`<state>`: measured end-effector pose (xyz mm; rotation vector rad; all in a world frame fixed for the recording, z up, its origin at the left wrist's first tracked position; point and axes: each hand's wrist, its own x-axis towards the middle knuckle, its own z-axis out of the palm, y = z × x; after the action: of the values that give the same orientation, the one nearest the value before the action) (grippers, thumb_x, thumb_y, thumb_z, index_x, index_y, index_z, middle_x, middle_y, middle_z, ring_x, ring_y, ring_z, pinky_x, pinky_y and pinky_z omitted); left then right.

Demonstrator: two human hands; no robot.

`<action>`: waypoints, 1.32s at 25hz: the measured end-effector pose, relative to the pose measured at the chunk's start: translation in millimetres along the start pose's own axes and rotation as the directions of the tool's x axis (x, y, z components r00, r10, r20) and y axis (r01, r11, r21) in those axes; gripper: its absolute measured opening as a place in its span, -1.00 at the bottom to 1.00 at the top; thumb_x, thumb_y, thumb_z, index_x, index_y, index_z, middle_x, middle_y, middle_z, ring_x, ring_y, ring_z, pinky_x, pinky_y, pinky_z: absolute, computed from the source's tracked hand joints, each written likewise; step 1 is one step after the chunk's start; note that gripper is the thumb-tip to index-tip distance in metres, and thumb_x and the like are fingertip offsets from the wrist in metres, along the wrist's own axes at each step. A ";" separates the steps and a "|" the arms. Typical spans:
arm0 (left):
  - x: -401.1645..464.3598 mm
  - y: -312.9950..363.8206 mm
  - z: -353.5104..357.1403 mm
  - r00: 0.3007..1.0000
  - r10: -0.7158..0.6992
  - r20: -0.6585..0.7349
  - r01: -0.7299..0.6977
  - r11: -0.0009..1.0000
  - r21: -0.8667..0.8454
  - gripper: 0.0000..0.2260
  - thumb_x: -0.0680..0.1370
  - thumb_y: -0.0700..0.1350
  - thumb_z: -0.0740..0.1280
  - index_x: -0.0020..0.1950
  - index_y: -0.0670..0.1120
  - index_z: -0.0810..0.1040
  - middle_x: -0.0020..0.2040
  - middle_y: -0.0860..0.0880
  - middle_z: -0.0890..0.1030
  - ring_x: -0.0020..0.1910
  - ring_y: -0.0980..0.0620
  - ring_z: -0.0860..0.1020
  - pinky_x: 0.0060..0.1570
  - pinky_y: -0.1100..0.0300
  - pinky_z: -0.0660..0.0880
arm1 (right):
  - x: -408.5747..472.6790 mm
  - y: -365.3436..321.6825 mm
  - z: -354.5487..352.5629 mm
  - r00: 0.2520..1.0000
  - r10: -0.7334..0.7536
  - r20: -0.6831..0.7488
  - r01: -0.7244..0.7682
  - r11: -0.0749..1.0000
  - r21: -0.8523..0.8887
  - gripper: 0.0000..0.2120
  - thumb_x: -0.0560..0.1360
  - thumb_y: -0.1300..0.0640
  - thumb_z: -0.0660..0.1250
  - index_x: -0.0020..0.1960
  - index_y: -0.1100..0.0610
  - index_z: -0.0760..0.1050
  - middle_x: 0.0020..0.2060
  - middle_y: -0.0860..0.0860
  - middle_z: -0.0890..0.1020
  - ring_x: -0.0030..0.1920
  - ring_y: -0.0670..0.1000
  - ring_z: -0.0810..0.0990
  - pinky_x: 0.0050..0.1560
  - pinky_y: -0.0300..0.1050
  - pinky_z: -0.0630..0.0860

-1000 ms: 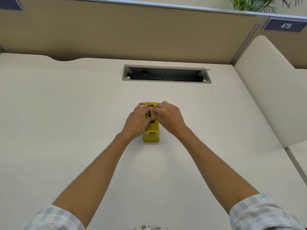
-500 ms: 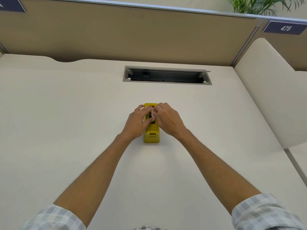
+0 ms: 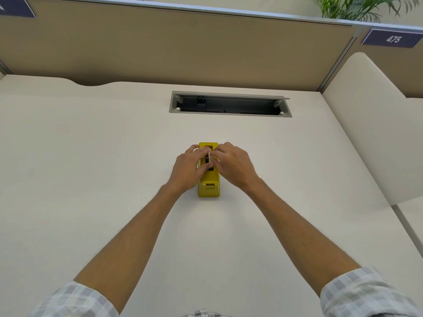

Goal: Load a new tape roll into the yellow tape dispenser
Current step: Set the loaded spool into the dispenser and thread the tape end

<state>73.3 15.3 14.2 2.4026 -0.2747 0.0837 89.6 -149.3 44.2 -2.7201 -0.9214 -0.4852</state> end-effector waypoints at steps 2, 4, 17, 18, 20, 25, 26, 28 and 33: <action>0.4 -0.2 0.1 1.000 0.003 0.000 -0.003 1.000 0.005 -0.69 0.61 0.01 0.28 0.34 0.01 0.49 0.34 0.07 0.54 0.43 -0.05 0.36 0.31 -0.17 0.39 | -0.8 1.0 1.1 1.000 -0.028 -0.008 0.028 0.999 -0.018 -0.91 0.53 0.19 0.38 -0.06 0.19 0.64 -0.19 0.07 0.68 -0.18 0.09 0.60 -0.32 -0.04 0.55; 1.4 -0.7 0.5 1.000 -0.005 0.000 0.005 1.000 0.013 -0.69 0.61 0.02 0.28 0.34 0.02 0.48 0.35 0.06 0.54 0.44 -0.05 0.35 0.33 -0.17 0.38 | -2.0 1.9 3.3 0.999 -0.044 -0.005 0.044 0.999 -0.030 -0.93 0.53 0.22 0.38 -0.06 0.21 0.62 -0.20 0.09 0.67 -0.19 0.11 0.59 -0.33 -0.02 0.54; -0.2 -1.2 1.5 1.000 -0.018 -0.004 0.018 0.998 0.059 -0.66 0.61 0.03 0.26 0.39 0.06 0.45 0.40 0.09 0.50 0.49 -0.01 0.29 0.43 -0.20 0.17 | 1.0 3.1 12.9 0.984 0.151 0.098 -0.158 0.985 0.068 -0.81 0.65 0.10 0.16 0.13 0.17 0.48 0.02 0.07 0.59 0.01 0.05 0.54 -0.22 -0.17 0.40; 0.1 -1.0 1.4 1.000 -0.020 -0.004 0.021 0.998 0.060 -0.66 0.61 0.03 0.26 0.39 0.06 0.45 0.40 0.09 0.50 0.49 -0.01 0.29 0.43 -0.20 0.16 | 1.4 3.4 12.6 0.981 0.163 0.105 -0.171 0.983 0.073 -0.81 0.65 0.10 0.16 0.14 0.17 0.48 0.03 0.07 0.58 0.01 0.05 0.54 -0.22 -0.16 0.42; 0.3 -0.4 1.1 0.999 -0.031 -0.009 0.031 0.998 0.059 -0.65 0.61 0.04 0.27 0.39 0.06 0.45 0.41 0.08 0.49 0.49 -0.01 0.28 0.45 -0.21 0.13 | 2.1 3.4 11.6 0.975 0.190 0.113 -0.201 0.976 0.089 -0.80 0.66 0.09 0.15 0.15 0.16 0.48 0.04 0.06 0.57 0.02 0.04 0.54 -0.19 -0.11 0.49; -0.6 0.9 1.9 0.999 -0.037 -0.024 0.038 0.997 0.067 -0.66 0.60 0.05 0.28 0.38 0.07 0.46 0.39 0.09 0.51 0.49 0.00 0.29 0.47 -0.19 0.07 | -0.5 2.9 9.2 0.963 0.251 0.096 -0.266 0.938 0.223 -0.81 0.64 0.08 0.18 0.13 0.15 0.51 0.02 0.03 0.60 -0.01 0.02 0.57 -0.13 0.01 0.59; -0.6 1.0 1.7 0.999 -0.034 -0.030 0.035 0.998 0.057 -0.66 0.59 0.04 0.28 0.37 0.07 0.47 0.38 0.09 0.52 0.49 0.00 0.30 0.47 -0.18 0.07 | -1.5 3.1 8.6 0.961 0.265 0.085 -0.278 0.920 0.277 -0.82 0.63 0.08 0.20 0.12 0.13 0.52 0.00 0.01 0.61 -0.03 0.01 0.57 -0.13 -0.01 0.58; -0.8 1.1 0.9 0.999 -0.034 -0.037 0.036 0.998 0.043 -0.66 0.59 0.05 0.29 0.37 0.07 0.47 0.38 0.09 0.52 0.48 0.00 0.30 0.47 -0.17 0.07 | -2.9 3.2 6.7 0.960 0.269 0.076 -0.279 0.899 0.338 -0.82 0.58 0.06 0.26 0.12 0.10 0.54 -0.03 -0.03 0.61 -0.06 -0.03 0.57 -0.15 -0.07 0.56; -1.3 1.8 0.4 0.999 -0.032 -0.030 0.033 0.999 0.039 -0.66 0.59 0.07 0.29 0.37 0.10 0.47 0.38 0.11 0.52 0.49 0.01 0.29 0.48 -0.17 0.07 | -0.9 3.4 6.1 0.967 0.245 0.075 -0.256 0.922 0.292 -0.82 0.55 0.01 0.33 0.09 0.03 0.62 -0.07 -0.05 0.65 -0.08 -0.05 0.57 -0.21 -0.19 0.43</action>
<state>71.7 14.0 14.9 2.4422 -0.2224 0.1112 92.5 -150.5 37.9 -2.5232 -0.5846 -0.2233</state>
